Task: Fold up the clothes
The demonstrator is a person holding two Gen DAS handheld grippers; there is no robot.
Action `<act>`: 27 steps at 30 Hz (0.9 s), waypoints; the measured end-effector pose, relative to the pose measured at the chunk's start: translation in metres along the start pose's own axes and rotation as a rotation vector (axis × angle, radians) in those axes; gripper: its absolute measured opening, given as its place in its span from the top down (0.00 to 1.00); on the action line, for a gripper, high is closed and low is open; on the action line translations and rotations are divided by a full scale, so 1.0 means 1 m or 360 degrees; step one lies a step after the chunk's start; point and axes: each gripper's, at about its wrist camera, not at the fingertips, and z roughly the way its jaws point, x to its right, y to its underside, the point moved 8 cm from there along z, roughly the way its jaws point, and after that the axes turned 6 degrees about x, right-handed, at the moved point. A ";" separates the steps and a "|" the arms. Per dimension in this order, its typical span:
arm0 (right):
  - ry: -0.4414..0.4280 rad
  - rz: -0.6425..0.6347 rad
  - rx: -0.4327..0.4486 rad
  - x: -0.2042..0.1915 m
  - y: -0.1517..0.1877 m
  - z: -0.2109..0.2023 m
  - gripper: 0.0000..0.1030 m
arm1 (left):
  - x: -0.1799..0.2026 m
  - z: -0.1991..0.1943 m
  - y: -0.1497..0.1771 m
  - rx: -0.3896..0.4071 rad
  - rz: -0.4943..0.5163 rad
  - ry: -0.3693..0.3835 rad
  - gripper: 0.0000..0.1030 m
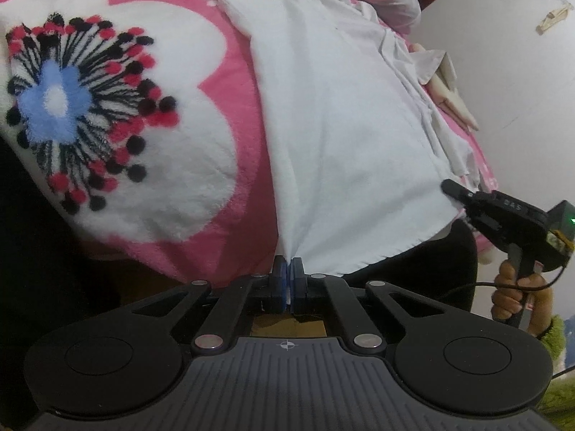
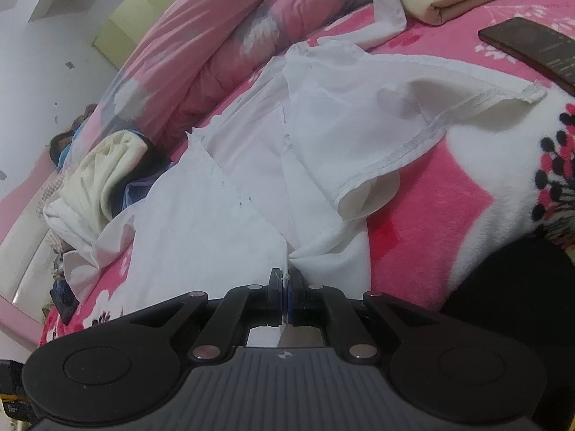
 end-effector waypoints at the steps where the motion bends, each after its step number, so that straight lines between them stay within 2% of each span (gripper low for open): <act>1: 0.0004 -0.0016 0.0006 -0.001 0.001 -0.001 0.98 | -0.001 0.000 0.000 0.0002 0.0003 -0.0008 1.00; 8: 0.0026 -0.0080 0.0011 0.001 0.004 0.001 0.96 | -0.006 0.008 0.000 -0.0014 0.0069 -0.0118 1.00; 10: 0.0027 -0.0085 0.0003 0.001 0.004 -0.001 0.93 | -0.007 0.008 0.000 -0.0026 0.0086 -0.0152 0.95; 12: 0.0038 -0.0081 0.0007 0.003 0.002 -0.005 0.81 | -0.011 0.004 -0.001 -0.0025 0.0092 -0.0185 0.81; 13: 0.0048 -0.0079 0.0026 0.005 0.000 -0.009 0.75 | -0.013 0.000 -0.003 -0.0018 0.0092 -0.0200 0.80; 14: 0.0059 -0.0081 0.0056 0.006 -0.004 -0.014 0.61 | -0.015 -0.005 -0.006 -0.0002 0.0099 -0.0210 0.79; 15: 0.0067 -0.0088 0.0083 0.006 -0.007 -0.018 0.56 | -0.017 -0.010 -0.010 0.0015 0.0106 -0.0219 0.77; 16: 0.0072 -0.0104 0.0106 0.005 -0.012 -0.022 0.56 | -0.019 -0.016 -0.016 0.0038 0.0113 -0.0224 0.75; 18: 0.0071 -0.0133 0.0146 0.001 -0.022 -0.028 0.56 | -0.022 -0.030 -0.032 0.0102 0.0128 -0.0237 0.67; 22: 0.0001 -0.0180 0.0168 -0.021 -0.051 -0.024 0.56 | -0.028 -0.053 -0.086 0.0276 0.0129 -0.0241 0.59; 24: -0.0021 -0.0230 0.0162 -0.038 -0.068 -0.014 0.56 | -0.033 -0.060 -0.119 0.0385 0.0094 -0.0243 0.46; 27: -0.0103 -0.0255 0.0123 -0.067 -0.090 0.005 0.57 | -0.038 -0.057 -0.163 0.0489 0.0100 -0.0294 0.45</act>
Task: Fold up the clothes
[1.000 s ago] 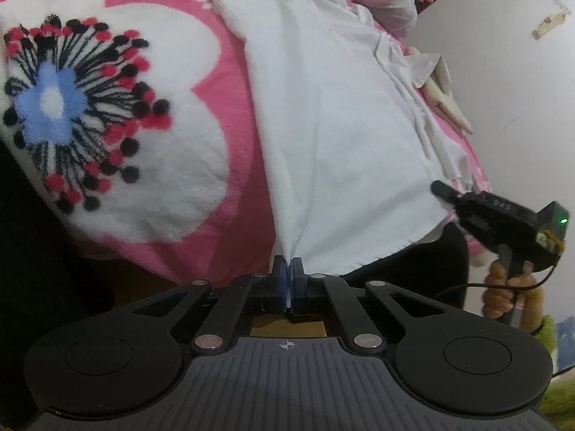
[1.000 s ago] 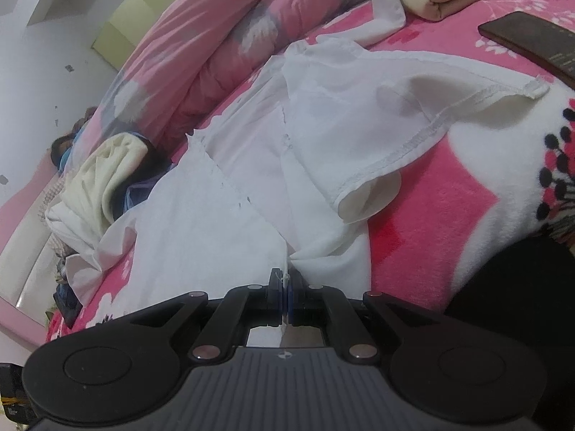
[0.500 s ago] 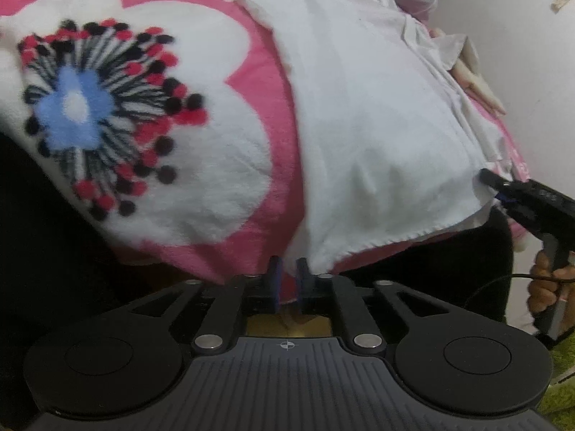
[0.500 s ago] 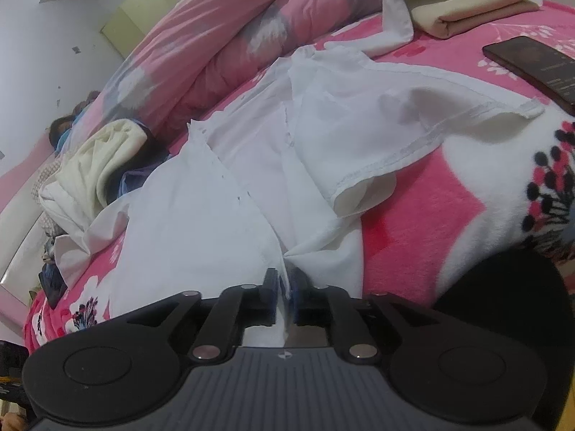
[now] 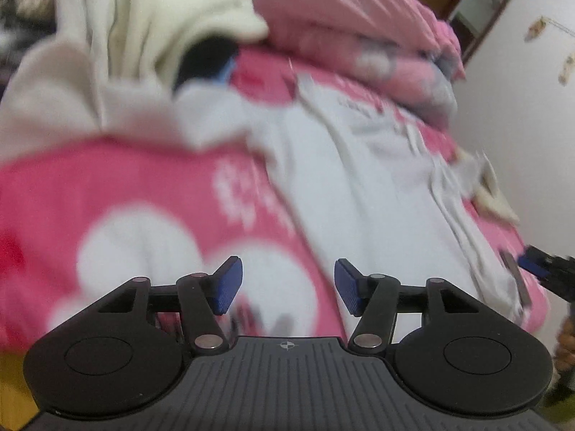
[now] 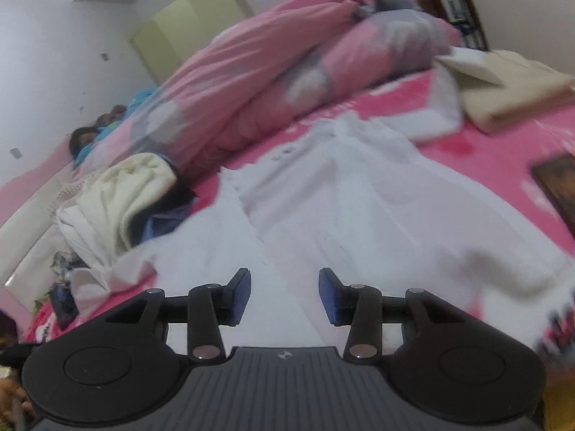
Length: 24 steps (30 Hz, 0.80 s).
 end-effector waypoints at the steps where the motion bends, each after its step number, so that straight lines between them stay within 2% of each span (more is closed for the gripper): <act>1: -0.0033 -0.0003 -0.0013 -0.008 -0.008 0.008 0.56 | -0.001 0.006 -0.012 0.0020 0.0024 -0.0018 0.45; 4: -0.0129 -0.0012 -0.0088 -0.033 -0.035 0.037 0.57 | 0.003 0.032 -0.053 0.0085 0.0127 -0.0076 0.45; 7: -0.0197 -0.0045 -0.0145 -0.057 -0.066 0.066 0.57 | 0.010 0.064 -0.094 0.0125 0.0167 -0.0082 0.45; 10: -0.0273 0.0024 -0.0205 -0.067 -0.100 0.107 0.57 | 0.015 0.106 -0.118 0.0135 0.0220 -0.0109 0.45; 13: -0.0226 0.0079 -0.0271 -0.060 -0.124 0.166 0.59 | 0.017 0.145 -0.129 0.0149 0.0311 -0.0160 0.45; 16: -0.0175 0.0141 -0.0379 -0.050 -0.129 0.228 0.60 | 0.012 0.171 -0.132 0.0110 0.0351 -0.0124 0.45; 20: -0.0056 0.0212 -0.0500 -0.029 -0.120 0.301 0.60 | 0.008 0.210 -0.132 -0.0081 0.0387 -0.0032 0.44; 24: -0.0003 0.0345 -0.0592 -0.005 -0.113 0.349 0.59 | 0.005 0.240 -0.134 -0.0171 0.0478 -0.0062 0.44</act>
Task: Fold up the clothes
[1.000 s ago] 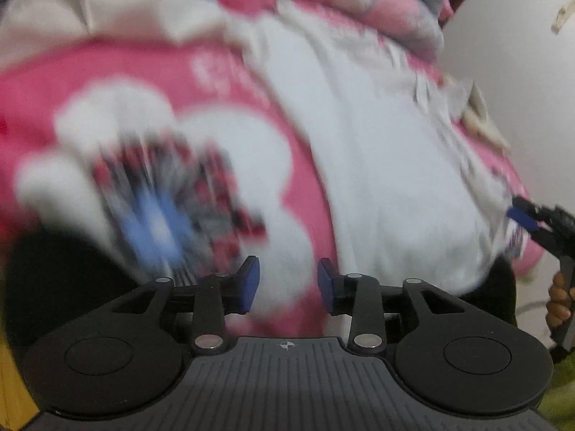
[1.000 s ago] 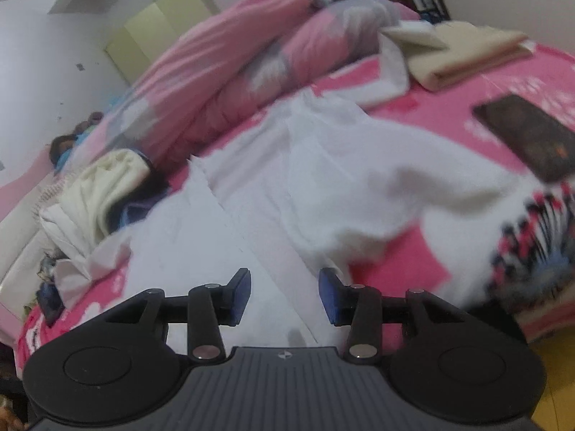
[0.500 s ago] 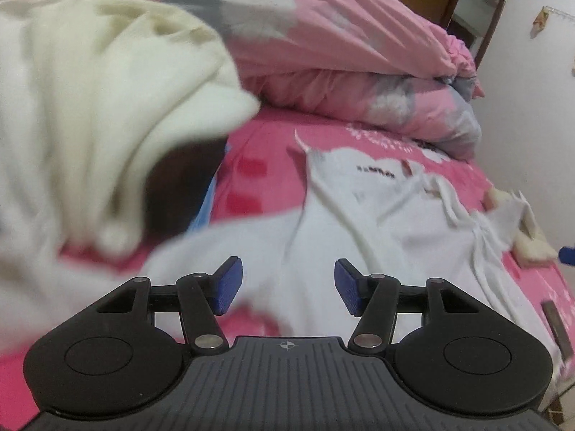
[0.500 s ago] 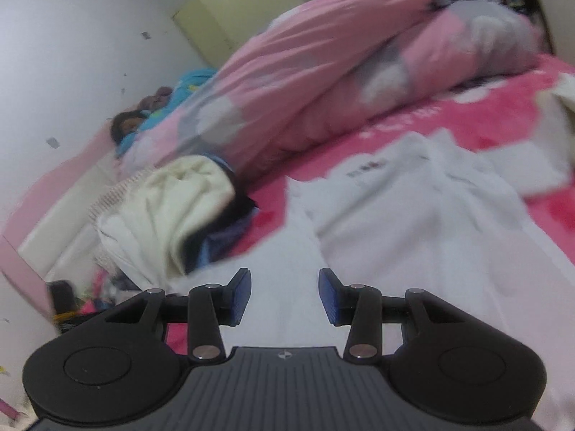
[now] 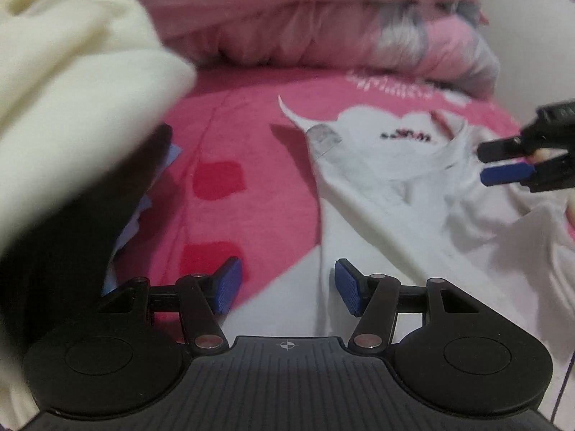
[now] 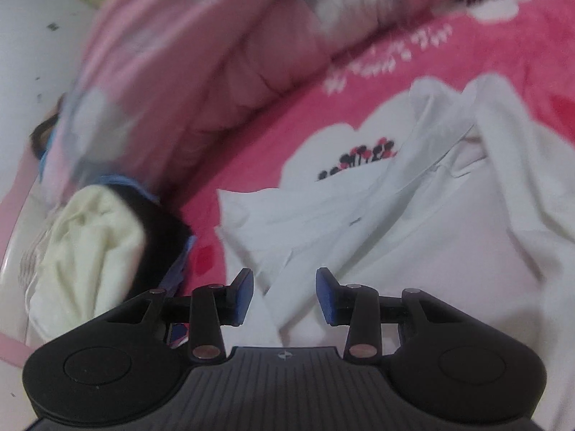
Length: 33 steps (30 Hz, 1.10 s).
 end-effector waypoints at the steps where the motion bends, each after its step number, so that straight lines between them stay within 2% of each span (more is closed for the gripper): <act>1: 0.0015 0.0041 -0.0022 0.005 -0.003 0.009 0.59 | -0.001 0.006 -0.001 -0.0020 -0.0003 0.0012 0.44; 5: 0.0054 0.0173 -0.0139 0.019 -0.002 0.032 0.59 | 0.000 0.017 -0.007 -0.0019 -0.0044 0.0074 0.46; 8: -0.0013 0.0044 -0.0106 -0.002 -0.005 0.028 0.59 | 0.002 0.025 -0.011 -0.0027 -0.0064 0.0117 0.47; 10: -0.0063 -0.0062 -0.0085 -0.020 -0.009 0.026 0.59 | 0.004 0.030 -0.011 -0.0029 -0.0059 0.0135 0.52; 14: -0.0040 -0.0167 -0.0193 -0.042 -0.016 0.055 0.59 | 0.007 0.030 -0.008 0.0011 -0.0029 0.0119 0.54; 16: -0.0023 -0.0316 -0.0244 -0.060 -0.013 0.071 0.57 | 0.006 0.024 -0.007 0.0034 -0.0055 0.0123 0.54; 18: 0.0015 -0.0498 -0.0277 -0.080 -0.006 0.088 0.41 | 0.004 0.017 -0.006 0.0059 -0.0082 0.0127 0.54; 20: 0.0068 -0.0664 -0.0299 -0.098 0.002 0.106 0.30 | 0.001 0.005 -0.004 0.0088 -0.0104 0.0132 0.54; 22: 0.0129 -0.0770 -0.0343 -0.108 0.008 0.126 0.27 | -0.002 -0.007 -0.002 0.0118 -0.0127 0.0138 0.54; 25: 0.0239 -0.0793 -0.0415 -0.100 0.017 0.153 0.28 | -0.006 -0.023 0.000 0.0170 -0.0160 0.0145 0.54; 26: 0.0257 -0.0798 -0.0381 -0.097 0.018 0.155 0.35 | -0.007 -0.027 0.000 0.0184 -0.0166 0.0144 0.54; 27: 0.0264 -0.0794 -0.0352 -0.094 0.017 0.155 0.53 | -0.009 -0.030 0.001 0.0195 -0.0170 0.0141 0.54; 28: 0.0256 -0.0777 -0.0332 -0.093 0.015 0.152 0.68 | -0.011 -0.034 0.002 0.0205 -0.0174 0.0138 0.54; 29: 0.0248 -0.0760 -0.0312 -0.091 0.014 0.148 0.99 | -0.013 -0.036 0.003 0.0211 -0.0175 0.0136 0.54; 31: 0.0124 -0.0630 -0.0248 -0.088 0.006 0.138 0.99 | -0.016 -0.041 0.005 0.0225 -0.0179 0.0148 0.54; 33: -0.0125 -0.0500 -0.0156 -0.093 -0.003 0.124 0.99 | -0.016 -0.045 0.006 0.0251 -0.0183 0.0169 0.53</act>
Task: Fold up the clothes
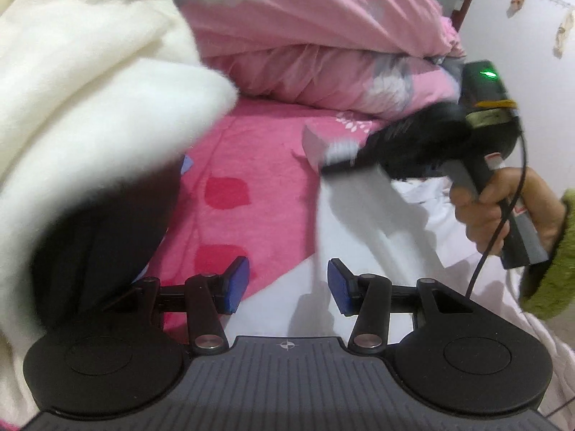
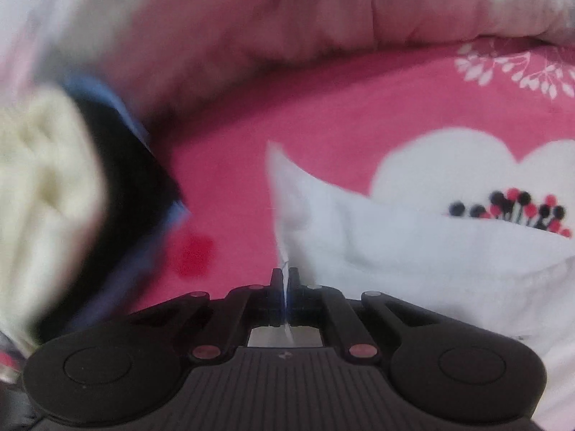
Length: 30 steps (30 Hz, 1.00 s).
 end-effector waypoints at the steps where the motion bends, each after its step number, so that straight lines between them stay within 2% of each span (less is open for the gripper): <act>1: -0.0142 0.0041 0.0088 -0.004 -0.005 -0.010 0.99 | 0.000 -0.001 0.000 0.0010 -0.0006 0.0002 0.52; 3: -0.0388 0.0126 0.0284 -0.011 -0.012 -0.039 0.99 | 0.002 -0.002 -0.001 0.0019 -0.0018 0.0010 0.52; 4: -0.0467 0.0170 0.0356 -0.010 -0.012 -0.054 0.99 | 0.003 -0.003 -0.001 0.0023 -0.0025 0.0014 0.51; 8: -0.0584 0.0318 0.0508 0.009 0.001 -0.103 0.99 | 0.005 -0.006 -0.002 0.0040 -0.0060 0.0060 0.47; 11: -0.0505 0.0389 0.0513 0.041 0.014 -0.119 0.99 | 0.006 -0.005 -0.002 0.0028 -0.0094 0.0064 0.46; 17: -0.0276 0.0656 0.0374 0.110 0.044 -0.109 0.96 | 0.004 -0.006 0.008 -0.0006 -0.0041 -0.0043 0.46; 19: -0.0211 0.0679 0.0346 0.121 0.052 -0.113 0.88 | 0.004 -0.003 0.008 -0.0015 -0.0016 -0.0080 0.46; 20: -0.0187 0.0674 0.0348 0.123 0.056 -0.118 0.81 | 0.004 -0.003 0.008 -0.0017 0.0000 -0.0100 0.46; 24: -0.0002 0.0546 0.0385 0.125 0.060 -0.145 0.53 | 0.005 0.003 0.009 -0.0029 0.0060 -0.0147 0.46; 28: 0.0132 0.0310 0.0475 0.115 0.043 -0.171 0.53 | 0.006 0.009 0.007 -0.0043 0.0106 -0.0172 0.46; 30: 0.0159 0.0125 0.0474 0.095 0.028 -0.168 0.52 | 0.008 0.018 0.003 -0.0073 0.0121 -0.0140 0.45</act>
